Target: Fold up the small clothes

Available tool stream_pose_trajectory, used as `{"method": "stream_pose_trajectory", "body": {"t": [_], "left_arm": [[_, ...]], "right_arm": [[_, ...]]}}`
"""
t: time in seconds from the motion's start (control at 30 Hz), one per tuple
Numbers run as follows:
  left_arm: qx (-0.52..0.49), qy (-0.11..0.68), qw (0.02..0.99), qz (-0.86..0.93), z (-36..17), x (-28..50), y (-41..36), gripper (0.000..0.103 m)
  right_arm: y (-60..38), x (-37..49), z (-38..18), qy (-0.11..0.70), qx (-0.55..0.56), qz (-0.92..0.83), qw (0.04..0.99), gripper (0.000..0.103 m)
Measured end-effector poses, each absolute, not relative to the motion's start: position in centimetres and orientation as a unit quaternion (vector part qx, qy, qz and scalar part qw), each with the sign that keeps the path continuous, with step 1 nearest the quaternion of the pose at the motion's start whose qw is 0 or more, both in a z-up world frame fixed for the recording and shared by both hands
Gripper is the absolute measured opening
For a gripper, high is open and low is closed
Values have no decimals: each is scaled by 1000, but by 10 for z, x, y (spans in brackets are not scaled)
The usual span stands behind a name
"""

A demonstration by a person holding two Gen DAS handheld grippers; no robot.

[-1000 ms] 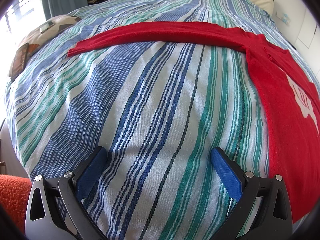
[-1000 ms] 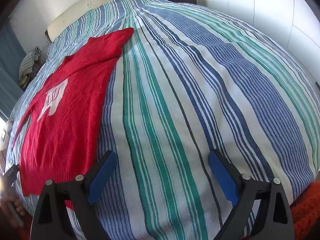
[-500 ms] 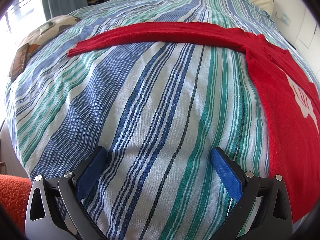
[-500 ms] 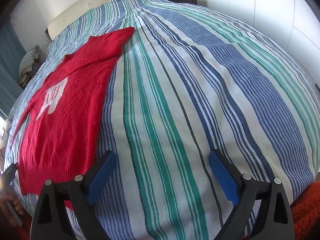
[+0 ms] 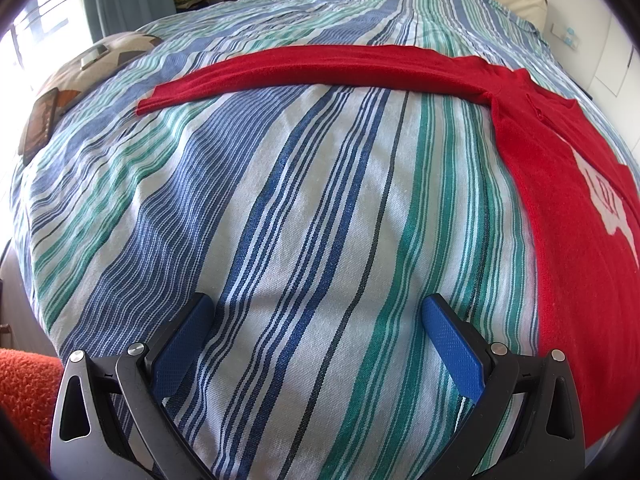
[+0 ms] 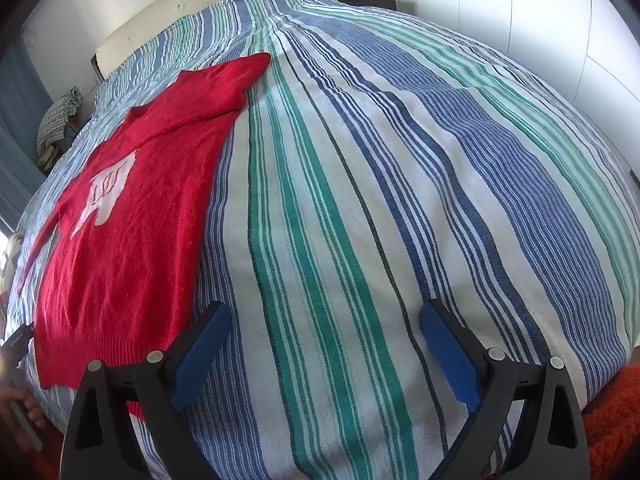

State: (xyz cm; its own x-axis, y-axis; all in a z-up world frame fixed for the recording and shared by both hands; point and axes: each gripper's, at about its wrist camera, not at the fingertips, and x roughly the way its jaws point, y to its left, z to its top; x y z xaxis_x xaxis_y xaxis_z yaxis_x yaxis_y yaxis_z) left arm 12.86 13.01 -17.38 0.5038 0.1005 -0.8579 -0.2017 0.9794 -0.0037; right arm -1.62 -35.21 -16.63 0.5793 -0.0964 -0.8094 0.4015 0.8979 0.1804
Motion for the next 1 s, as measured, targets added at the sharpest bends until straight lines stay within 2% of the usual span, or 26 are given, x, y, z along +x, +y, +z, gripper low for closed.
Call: {"method": "stream_pose_trajectory", "body": {"t": [0.1, 0.17, 0.27, 0.37, 0.47, 0.57, 0.7, 0.8, 0.83, 0.87, 0.9, 0.93, 1.0], "left_arm": [[-61, 504, 858, 83, -167, 131, 133, 102], [-112, 504, 854, 62, -149, 132, 145, 101], [-237, 426, 873, 21, -109, 127, 192, 102], [-301, 386, 870, 66, -94, 138, 245, 102], [-346, 398, 841, 122, -104, 161, 297, 99], [-346, 416, 829, 141, -118, 196, 329, 87], [-391, 454, 786, 150, -162, 245, 357, 88], [-413, 423, 787, 178, -170, 258, 363, 88], [-412, 412, 793, 179, -167, 265, 362, 69], [-407, 413, 796, 174, -165, 268, 358, 4], [-392, 433, 795, 166, -164, 279, 352, 8], [-367, 442, 801, 169, -157, 288, 344, 2], [-301, 430, 836, 160, -125, 300, 319, 2]], "right_arm": [[-352, -16, -167, 436, 174, -143, 871, 96], [-352, -16, -167, 436, 174, -143, 871, 96], [-352, -16, -167, 437, 173, -143, 871, 96], [-350, -14, -167, 439, 170, -143, 871, 99], [-348, -11, -168, 442, 164, -144, 870, 101], [-348, -10, -169, 444, 161, -146, 870, 102], [-347, -9, -170, 445, 156, -148, 869, 103], [-345, -8, -170, 448, 149, -151, 868, 103], [-345, -8, -170, 449, 149, -151, 868, 103], [-345, -7, -170, 449, 150, -151, 868, 103], [-346, -7, -170, 448, 151, -150, 868, 103], [-346, -7, -170, 448, 152, -150, 868, 103], [-347, -7, -170, 447, 154, -150, 868, 103]]}}
